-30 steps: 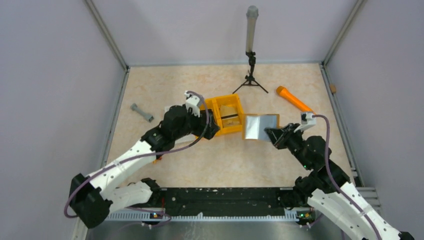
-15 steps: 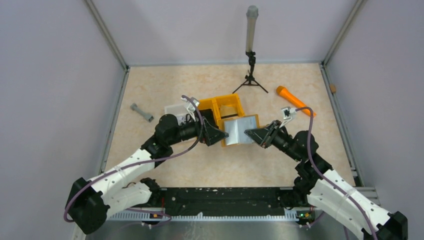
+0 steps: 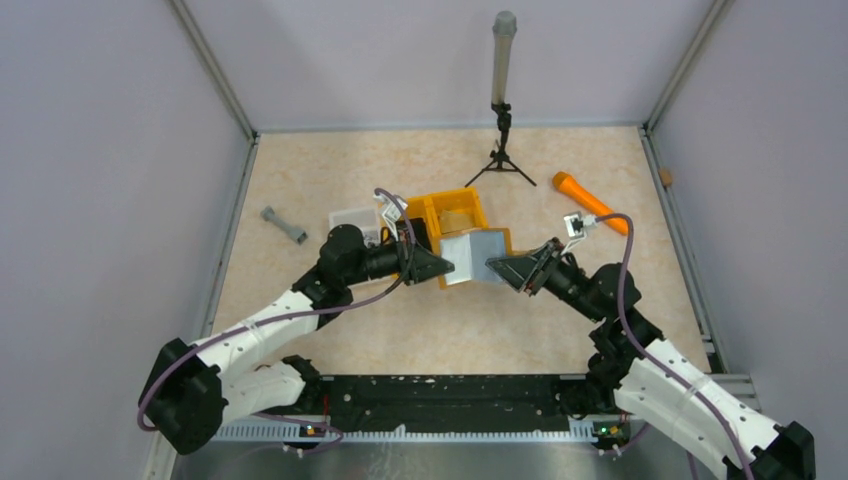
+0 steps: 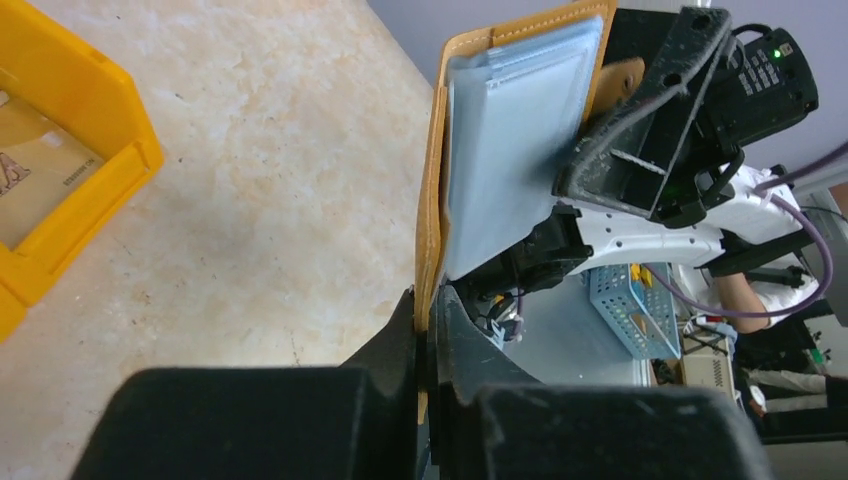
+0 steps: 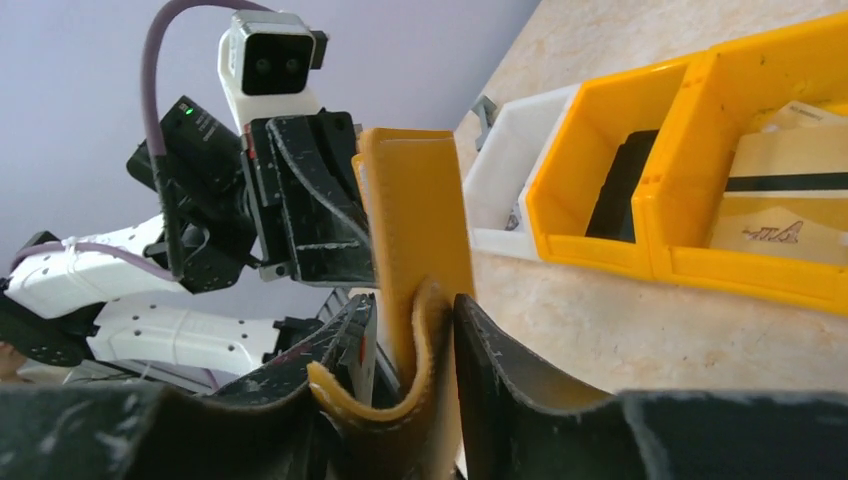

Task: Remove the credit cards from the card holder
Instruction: Remove the credit card from the card holder.

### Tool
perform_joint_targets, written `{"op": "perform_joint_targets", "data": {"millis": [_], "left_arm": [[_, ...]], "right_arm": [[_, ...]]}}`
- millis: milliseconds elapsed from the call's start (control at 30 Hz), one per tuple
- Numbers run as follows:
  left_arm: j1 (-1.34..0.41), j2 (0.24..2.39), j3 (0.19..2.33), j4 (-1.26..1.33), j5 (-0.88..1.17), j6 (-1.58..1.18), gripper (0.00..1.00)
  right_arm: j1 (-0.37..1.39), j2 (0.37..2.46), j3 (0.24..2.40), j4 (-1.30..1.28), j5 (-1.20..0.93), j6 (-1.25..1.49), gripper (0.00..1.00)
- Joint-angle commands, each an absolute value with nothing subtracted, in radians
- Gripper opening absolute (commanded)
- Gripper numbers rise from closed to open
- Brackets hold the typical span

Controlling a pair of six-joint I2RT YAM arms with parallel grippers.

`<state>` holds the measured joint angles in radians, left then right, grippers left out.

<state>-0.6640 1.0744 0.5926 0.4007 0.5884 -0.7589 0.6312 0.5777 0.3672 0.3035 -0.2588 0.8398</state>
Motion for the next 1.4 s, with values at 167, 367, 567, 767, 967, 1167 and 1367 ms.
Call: {"op": "perform_joint_targets", "data": {"millis": [167, 367, 567, 767, 967, 1167, 1367], "left_arm": [[-0.616, 1.013, 0.571, 0.484, 0.605, -0.841, 0.0], [-0.615, 1.031, 0.559, 0.597, 0.694, -0.907, 0.0], [-0.616, 1.04, 0.564, 0.611, 0.724, -0.92, 0.0], [-0.616, 1.056, 0.561, 0.599, 0.733, -0.916, 0.0], [-0.616, 1.097, 0.567, 0.649, 0.786, -0.945, 0.0], [-0.615, 1.104, 0.567, 0.652, 0.788, -0.943, 0.0], [-0.616, 1.102, 0.569, 0.641, 0.785, -0.939, 0.0]], "right_arm": [[0.626, 0.433, 0.302, 0.364, -0.175, 0.867, 0.55], [0.626, 0.484, 0.335, 0.293, -0.194, 0.848, 0.51], [0.626, 0.5, 0.336, 0.317, -0.207, 0.847, 0.33], [0.627, 0.462, 0.325, 0.32, -0.194, 0.843, 0.5], [0.626, 0.439, 0.329, 0.289, -0.175, 0.829, 0.44], [0.627, 0.434, 0.336, 0.278, -0.168, 0.821, 0.37], [0.626, 0.417, 0.334, 0.27, -0.16, 0.813, 0.36]]}}
